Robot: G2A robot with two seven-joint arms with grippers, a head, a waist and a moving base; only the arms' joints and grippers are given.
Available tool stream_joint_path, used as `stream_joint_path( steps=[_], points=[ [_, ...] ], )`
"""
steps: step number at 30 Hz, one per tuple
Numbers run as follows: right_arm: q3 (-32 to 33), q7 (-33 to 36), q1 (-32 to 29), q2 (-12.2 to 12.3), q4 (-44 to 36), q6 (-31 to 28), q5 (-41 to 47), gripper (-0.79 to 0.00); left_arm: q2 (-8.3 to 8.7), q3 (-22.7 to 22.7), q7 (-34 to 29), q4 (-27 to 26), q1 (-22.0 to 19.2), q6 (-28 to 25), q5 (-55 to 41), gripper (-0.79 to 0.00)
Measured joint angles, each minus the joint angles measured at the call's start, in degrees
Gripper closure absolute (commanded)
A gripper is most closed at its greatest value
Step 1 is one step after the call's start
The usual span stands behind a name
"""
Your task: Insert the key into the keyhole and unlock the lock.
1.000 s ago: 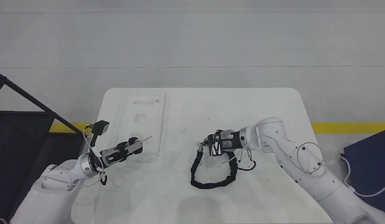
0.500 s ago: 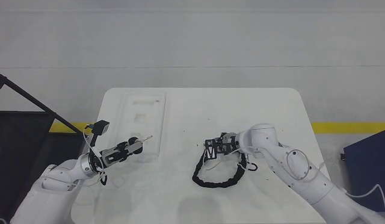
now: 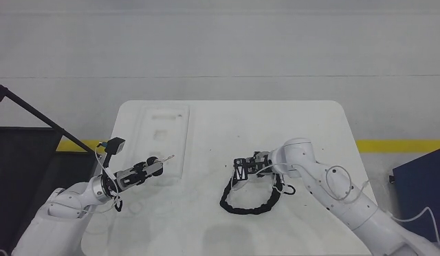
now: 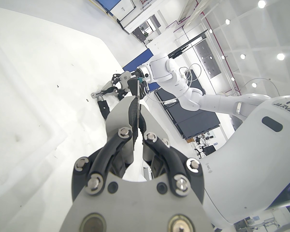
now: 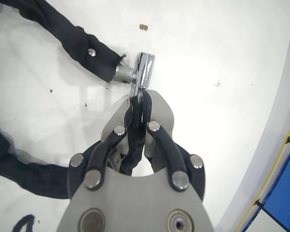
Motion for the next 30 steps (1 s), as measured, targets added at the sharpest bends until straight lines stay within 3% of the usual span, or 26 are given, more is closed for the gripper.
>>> stream_joint_path(
  steps=[6, 13, 20, 25, 30],
  points=[
    [-0.15, 1.00, 0.22, -0.29, 0.78, 0.10, -0.64, -0.105, 0.00, 0.00, 0.00, 0.00, 0.00, 0.00, 0.00, 0.000],
    [-0.17, 0.88, 0.36, -0.61, 1.93, 0.23, -1.07, 0.000, 0.00, 0.00, 0.00, 0.00, 0.00, 0.00, 0.00, 0.000],
    [-0.58, 1.32, 0.38, -0.91, 1.01, 1.47, -3.40, 0.000, 0.00, 0.00, 0.00, 0.00, 0.00, 0.00, 0.00, 0.000],
    [1.35, -5.62, -1.26, 0.30, -5.97, 8.09, -12.63, 0.000, 0.00, 0.00, 0.00, 0.00, 0.00, 0.00, 0.00, 0.000],
    [3.42, -14.73, -6.13, 3.28, -15.28, 15.55, -30.98, 0.000, 0.00, 0.00, 0.00, 0.00, 0.00, 0.00, 0.00, 0.000]
  ],
)
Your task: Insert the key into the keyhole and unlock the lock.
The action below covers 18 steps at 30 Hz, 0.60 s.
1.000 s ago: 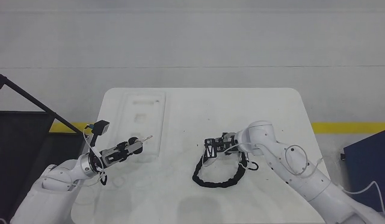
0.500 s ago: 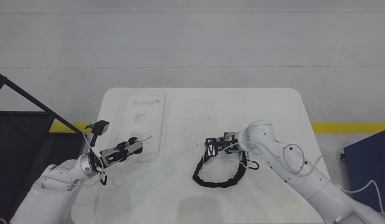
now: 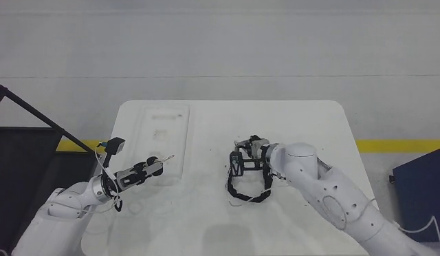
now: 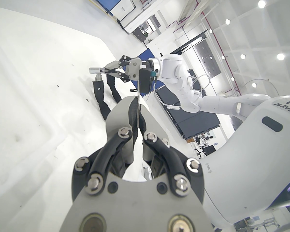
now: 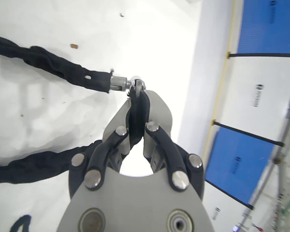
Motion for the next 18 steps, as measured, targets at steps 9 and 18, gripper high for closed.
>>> stream_joint_path(
  steps=[9, 18],
  points=[
    [3.10, 0.63, -13.54, 4.82, -18.25, 12.36, -34.06, 0.000, 0.00, 0.00, 0.00, 0.00, 0.00, 0.00, 0.00, 0.000],
    [5.40, 15.54, -25.58, 7.11, -23.30, 29.68, -58.91, 0.000, 0.00, 0.00, 0.00, 0.00, 0.00, 0.00, 0.00, 0.000]
  ],
)
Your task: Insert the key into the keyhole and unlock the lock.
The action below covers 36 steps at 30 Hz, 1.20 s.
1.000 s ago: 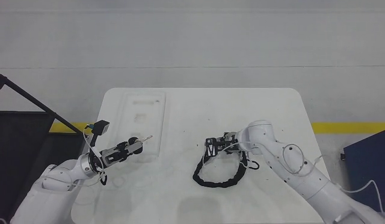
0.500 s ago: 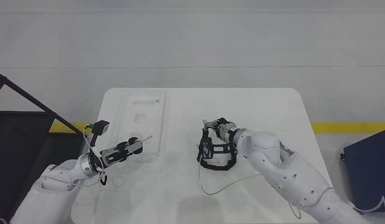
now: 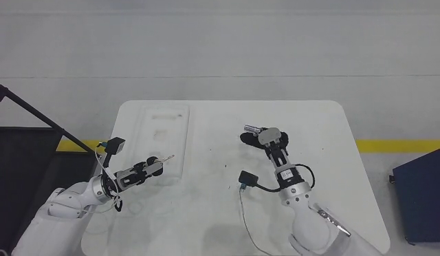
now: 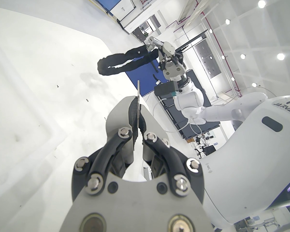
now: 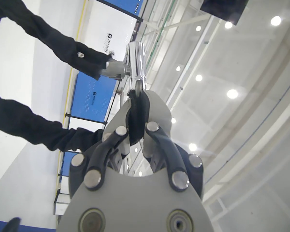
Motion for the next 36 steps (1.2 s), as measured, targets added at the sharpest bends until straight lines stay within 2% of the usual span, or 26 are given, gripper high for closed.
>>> stream_joint_path(
  steps=[2, 4, 6, 8, 11, 12, 15, 18, 23, 27, 29, 33, 36],
  points=[
    [0.89, -0.54, -1.42, 0.04, -0.24, 3.25, 1.59, 0.000, 0.00, 0.00, 0.00, 0.00, 0.00, 0.00, 0.00, 0.000],
    [2.34, -3.52, -3.07, -0.06, -1.20, 6.84, 7.79, 0.000, 0.00, 0.00, 0.00, 0.00, 0.00, 0.00, 0.00, 0.000],
    [4.73, -10.18, -4.19, -0.03, -2.56, 8.42, 19.40, 0.000, 0.00, 0.00, 0.00, 0.00, 0.00, 0.00, 0.00, 0.000],
    [7.39, -17.54, -4.62, 0.20, -2.74, 6.92, 31.15, 0.000, 0.00, 0.00, 0.00, 0.00, 0.00, 0.00, 0.00, 0.000],
    [11.85, -30.52, -4.37, 0.70, -1.12, 0.61, 49.05, 0.000, 0.00, 0.00, 0.00, 0.00, 0.00, 0.00, 0.00, 0.000],
    [13.27, -36.28, -3.80, 0.94, 0.04, -3.67, 55.41, 0.000, 0.00, 0.00, 0.00, 0.00, 0.00, 0.00, 0.00, 0.000],
    [15.66, -49.80, -0.87, 1.56, 3.73, -18.06, 66.51, 0.000, 0.00, 0.00, 0.00, 0.00, 0.00, 0.00, 0.00, 0.000],
    [14.88, -58.66, 2.53, 1.60, 8.05, -29.63, 69.60, 0.000, 0.00, 0.00, 0.00, 0.00, 0.00, 0.00, 0.00, 0.000],
    [10.24, -70.26, 8.85, 0.78, 16.20, -38.95, 74.54, 0.000, 0.00, 0.00, 0.00, 0.00, 0.00, 0.00, 0.00, 0.000],
    [4.44, -80.18, 14.79, -0.84, 25.21, -47.44, 79.40, 0.000, 0.00, 0.00, 0.00, 0.00, 0.00, 0.00, 0.00, 0.000],
    [1.15, -81.16, 16.92, -1.94, 28.59, -48.10, 84.93, 0.000, 0.00, 0.00, 0.00, 0.00, 0.00, 0.00, 0.00, 0.000],
    [-6.41, -76.54, 21.54, -4.24, 33.84, -50.88, 101.85, 0.000, 0.00, 0.00, 0.00, 0.00, 0.00, 0.00, 0.00, 0.000],
    [-11.47, -76.40, 23.95, -5.41, 37.98, -51.14, 110.68, 0.000, 0.00, 0.00, 0.00, 0.00, 0.00, 0.00, 0.00, 0.000]
  ],
)
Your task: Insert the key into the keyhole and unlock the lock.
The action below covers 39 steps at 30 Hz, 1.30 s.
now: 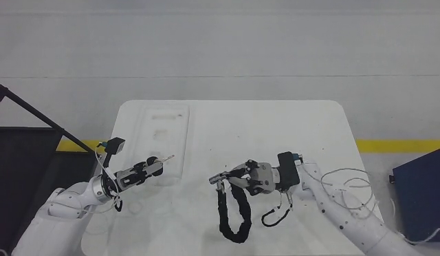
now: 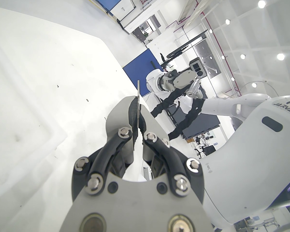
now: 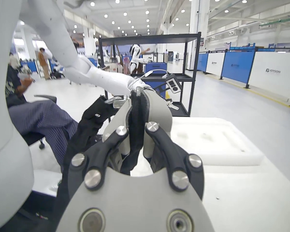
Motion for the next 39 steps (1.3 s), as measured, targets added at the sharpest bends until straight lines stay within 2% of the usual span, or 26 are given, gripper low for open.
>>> stream_joint_path(
  steps=[6, 12, 18, 27, 34, 39],
  points=[
    [-9.44, -0.07, 3.40, -1.86, 7.68, 0.07, 18.47, 0.000, 0.00, 0.00, 0.00, 0.00, 0.00, 0.00, 0.00, 0.000],
    [-12.46, -0.07, 3.38, -2.56, 8.68, 0.07, 26.52, 0.000, 0.00, 0.00, 0.00, 0.00, 0.00, 0.00, 0.00, 0.000],
    [-9.17, -0.08, 0.05, -2.23, 7.28, 0.06, 27.24, 0.000, 0.00, 0.00, 0.00, 0.00, 0.00, 0.00, 0.00, 0.000],
    [-2.72, -0.09, -5.55, -1.01, 4.98, 0.06, 22.71, 0.000, 0.00, 0.00, 0.00, 0.00, 0.00, 0.00, 0.00, 0.000],
    [-1.48, -0.09, -6.33, -0.78, 4.88, 0.06, 22.15, 0.000, 0.00, 0.00, 0.00, 0.00, 0.00, 0.00, 0.00, 0.000],
    [-1.49, -0.09, -6.33, -0.79, 4.88, 0.06, 22.16, 0.000, -0.45, 2.27, 1.86, -4.56, 0.40, 0.74, 3.80, 0.000]
  ],
)
